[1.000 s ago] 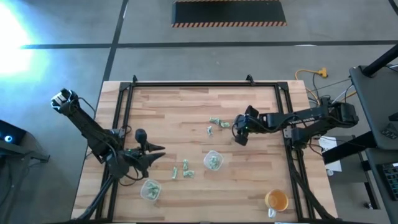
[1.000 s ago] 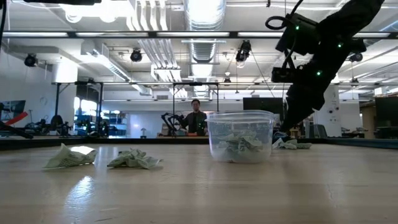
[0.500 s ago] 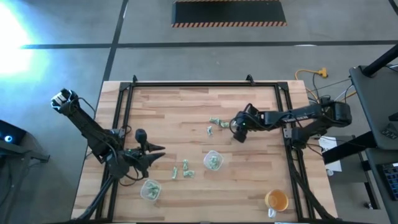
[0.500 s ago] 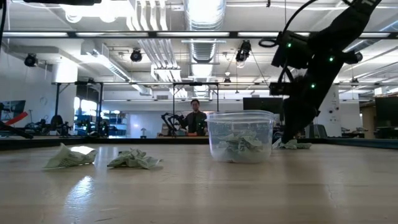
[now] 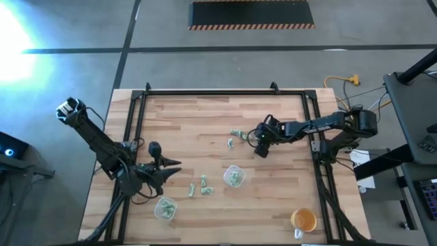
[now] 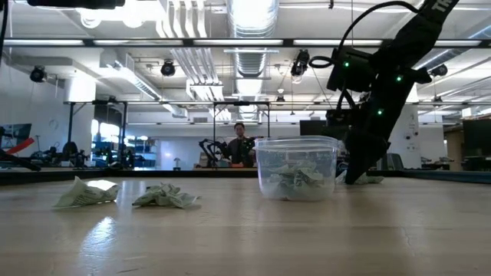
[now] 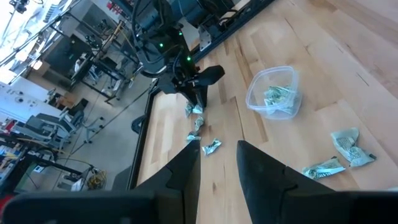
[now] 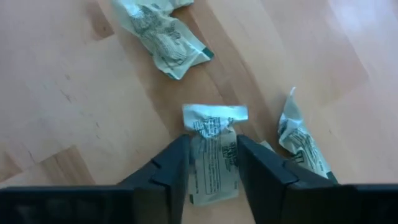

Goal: Pick and place items into bin
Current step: Put the light green packet into the top transparent bin

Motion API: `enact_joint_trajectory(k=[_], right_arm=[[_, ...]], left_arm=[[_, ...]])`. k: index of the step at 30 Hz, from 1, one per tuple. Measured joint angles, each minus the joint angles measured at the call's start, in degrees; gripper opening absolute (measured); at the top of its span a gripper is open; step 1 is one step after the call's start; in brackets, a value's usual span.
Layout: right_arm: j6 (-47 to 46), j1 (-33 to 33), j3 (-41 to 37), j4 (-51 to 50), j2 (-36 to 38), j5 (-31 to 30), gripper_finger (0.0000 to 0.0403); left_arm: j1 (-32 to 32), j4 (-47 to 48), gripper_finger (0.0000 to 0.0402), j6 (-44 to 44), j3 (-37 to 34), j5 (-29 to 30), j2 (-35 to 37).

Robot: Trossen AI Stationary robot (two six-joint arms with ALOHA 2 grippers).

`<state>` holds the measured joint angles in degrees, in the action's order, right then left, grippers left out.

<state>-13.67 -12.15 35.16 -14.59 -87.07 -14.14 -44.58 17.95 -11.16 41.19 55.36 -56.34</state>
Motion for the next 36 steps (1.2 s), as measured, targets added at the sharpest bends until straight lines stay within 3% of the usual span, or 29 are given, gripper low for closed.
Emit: enact_joint_trajectory(k=[9, 21, 36], right_arm=[[2.11, -0.01, 0.00, -0.09, 0.09, 0.34, 0.0014], [3.23, 1.16, 0.69, -0.08, 3.98, 0.66, 0.0011], [8.27, 16.31, 5.36, 5.45, 10.37, 1.44, 0.0011]], left_arm=[[-0.02, 0.03, 0.0088, -0.02, -0.35, 0.02, 0.00], [-0.01, 0.05, 0.0088, -0.07, -0.35, 0.01, 0.00], [0.00, 0.07, 0.0088, -0.09, -0.35, 0.01, 0.00]])
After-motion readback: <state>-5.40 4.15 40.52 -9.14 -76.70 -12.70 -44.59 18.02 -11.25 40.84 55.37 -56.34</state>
